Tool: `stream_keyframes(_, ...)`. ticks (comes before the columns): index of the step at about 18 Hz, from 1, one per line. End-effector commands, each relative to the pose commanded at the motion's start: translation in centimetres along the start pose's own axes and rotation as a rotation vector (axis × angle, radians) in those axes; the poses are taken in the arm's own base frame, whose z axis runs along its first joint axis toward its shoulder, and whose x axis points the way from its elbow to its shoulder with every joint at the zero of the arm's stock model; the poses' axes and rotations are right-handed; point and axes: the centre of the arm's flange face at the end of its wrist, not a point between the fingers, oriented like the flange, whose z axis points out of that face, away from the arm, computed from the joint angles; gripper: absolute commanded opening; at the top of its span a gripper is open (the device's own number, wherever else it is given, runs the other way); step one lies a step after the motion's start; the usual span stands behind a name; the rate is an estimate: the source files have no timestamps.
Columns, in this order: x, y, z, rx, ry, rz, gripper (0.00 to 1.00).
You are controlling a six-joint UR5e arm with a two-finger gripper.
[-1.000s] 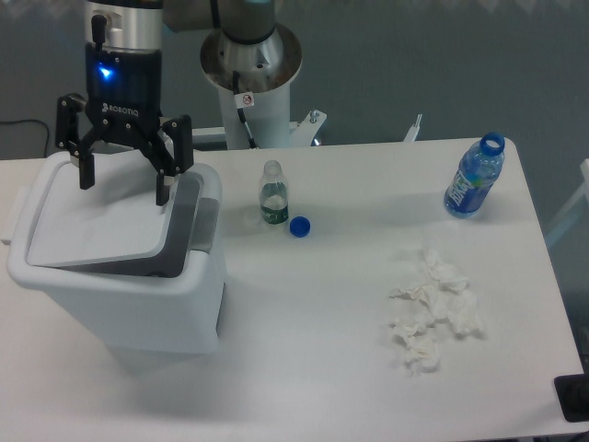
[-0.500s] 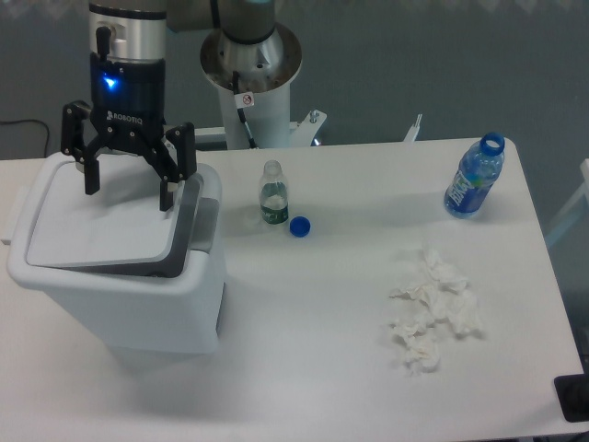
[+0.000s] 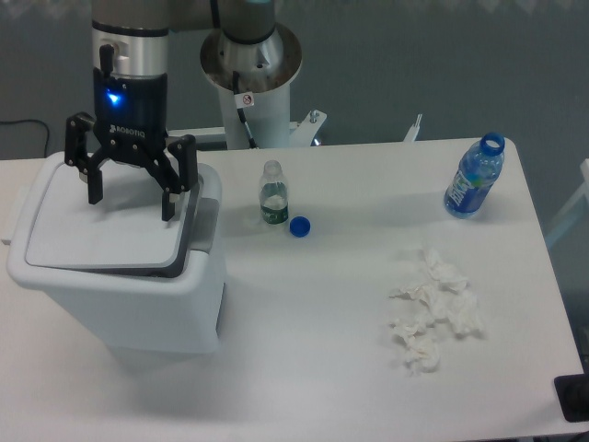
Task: Close the trash can
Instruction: 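Press the lid down onto the trash can rim, then hold the gripper on the closed lid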
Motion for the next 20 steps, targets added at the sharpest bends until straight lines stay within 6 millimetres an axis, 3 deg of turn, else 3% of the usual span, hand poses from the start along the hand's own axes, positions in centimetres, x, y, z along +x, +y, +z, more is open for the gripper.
stream_keyframes(5,-0.3,0.1,1.0,-0.015,0.006,-0.005,1.0)
stream_keyframes(20,-0.7,0.2,1.5,-0.024,0.005,-0.012,1.0)
